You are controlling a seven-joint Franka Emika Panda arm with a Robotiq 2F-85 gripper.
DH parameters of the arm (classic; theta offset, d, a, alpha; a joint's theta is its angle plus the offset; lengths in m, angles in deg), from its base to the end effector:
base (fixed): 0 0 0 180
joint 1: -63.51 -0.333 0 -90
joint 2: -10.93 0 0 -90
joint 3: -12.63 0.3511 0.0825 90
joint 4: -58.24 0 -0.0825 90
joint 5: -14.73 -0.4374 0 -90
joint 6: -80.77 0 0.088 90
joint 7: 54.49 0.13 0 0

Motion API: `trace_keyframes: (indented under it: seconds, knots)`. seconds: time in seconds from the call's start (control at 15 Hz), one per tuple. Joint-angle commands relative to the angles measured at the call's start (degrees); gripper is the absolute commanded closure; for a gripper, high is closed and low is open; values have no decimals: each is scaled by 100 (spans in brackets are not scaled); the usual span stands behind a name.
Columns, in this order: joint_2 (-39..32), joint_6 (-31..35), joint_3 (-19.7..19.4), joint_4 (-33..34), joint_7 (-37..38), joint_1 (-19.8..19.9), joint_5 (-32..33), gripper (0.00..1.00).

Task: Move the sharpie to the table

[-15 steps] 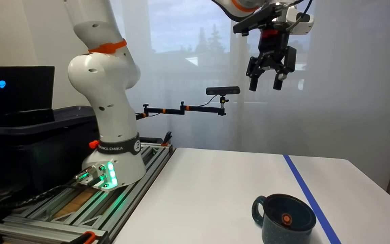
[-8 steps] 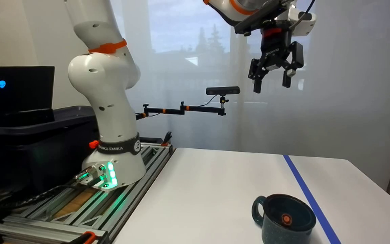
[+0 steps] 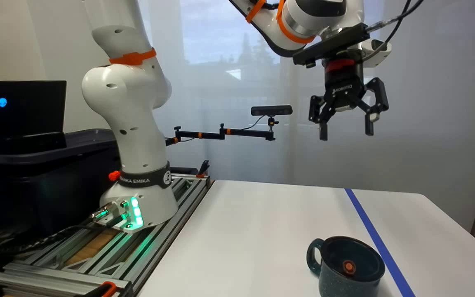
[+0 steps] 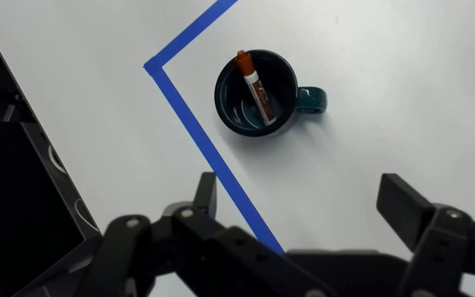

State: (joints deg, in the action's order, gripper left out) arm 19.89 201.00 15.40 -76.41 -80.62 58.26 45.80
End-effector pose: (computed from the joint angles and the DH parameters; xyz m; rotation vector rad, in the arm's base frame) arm 0.5110 0.0366 0.3748 2.4266 1.1661 -0.2269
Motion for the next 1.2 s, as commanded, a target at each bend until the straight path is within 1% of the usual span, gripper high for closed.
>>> trace_keyframes:
  seconds: [0.0,0.13,0.33,0.53,0.87,1.13]
  knots:
    - [-129,644,-252,-280,-575,216,74,0]
    - [-269,751,-384,-327,-863,336,9,0]
    - [-478,857,-514,-360,-1078,507,53,0]
    - [-679,964,-564,-400,-1128,624,107,0]
    - [-1127,1160,-632,-314,-979,778,321,0]
    - [-1425,1222,-662,-182,-1066,876,148,0]
